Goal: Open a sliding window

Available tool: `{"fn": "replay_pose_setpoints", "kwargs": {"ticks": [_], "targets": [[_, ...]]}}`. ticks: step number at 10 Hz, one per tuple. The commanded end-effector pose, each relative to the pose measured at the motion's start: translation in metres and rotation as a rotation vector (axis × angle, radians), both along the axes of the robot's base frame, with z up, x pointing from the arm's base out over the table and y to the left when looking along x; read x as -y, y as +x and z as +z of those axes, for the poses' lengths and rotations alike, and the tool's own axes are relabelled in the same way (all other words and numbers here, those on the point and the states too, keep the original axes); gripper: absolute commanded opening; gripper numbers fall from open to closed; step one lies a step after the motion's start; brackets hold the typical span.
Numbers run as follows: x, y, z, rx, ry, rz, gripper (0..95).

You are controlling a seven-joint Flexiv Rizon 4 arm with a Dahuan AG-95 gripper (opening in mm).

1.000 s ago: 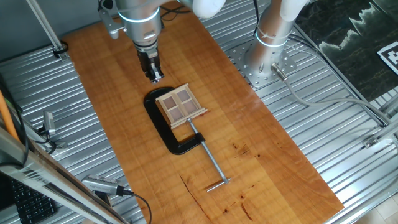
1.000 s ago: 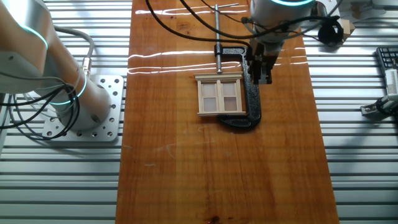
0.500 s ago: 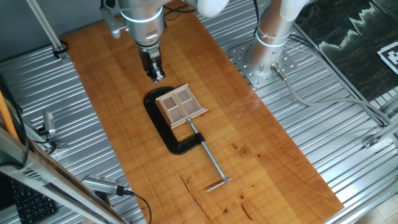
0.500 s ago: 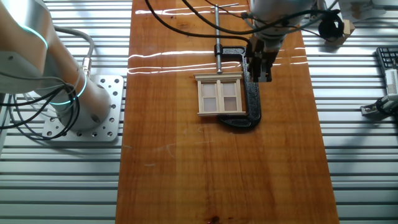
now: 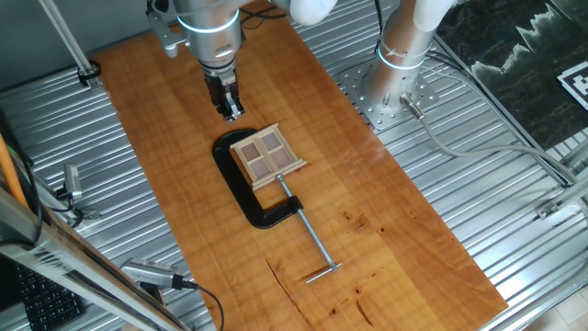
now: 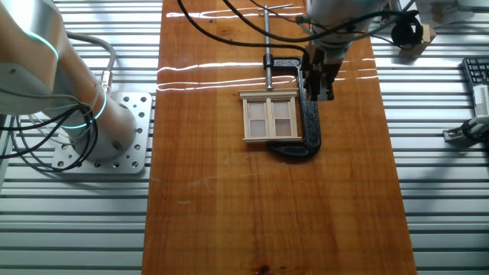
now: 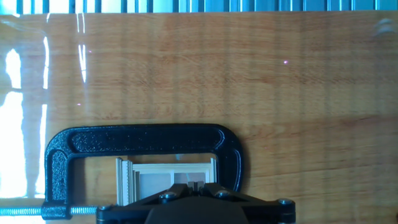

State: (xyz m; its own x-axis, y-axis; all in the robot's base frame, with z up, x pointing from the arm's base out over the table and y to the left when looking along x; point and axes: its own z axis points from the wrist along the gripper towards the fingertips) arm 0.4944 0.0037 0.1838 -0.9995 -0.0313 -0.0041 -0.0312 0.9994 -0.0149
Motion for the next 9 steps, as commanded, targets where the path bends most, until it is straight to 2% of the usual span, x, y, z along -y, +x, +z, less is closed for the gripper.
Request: {"fn": "replay_pose_setpoints", "kwargs": {"ticks": [1,3,5,7,8,9], "targets": [[-0.0005,0.0008,-0.0003,0.002,0.005,0.017,0.0],[-0.0005,0.001,-0.0004,0.007,0.005,0.035,0.0],[-0.0005,0.0012,-0.0004,-0.003,0.015,0.074,0.0],[-0.0004,0.001,-0.0005,-0.011,0.008,0.066,0.0],[-0.0009,0.0009,0.0007,0.013,0.013,0.083,0.0],[-0.0009,0.0012,0.0007,0.011,0.012,0.092,0.0]]}}
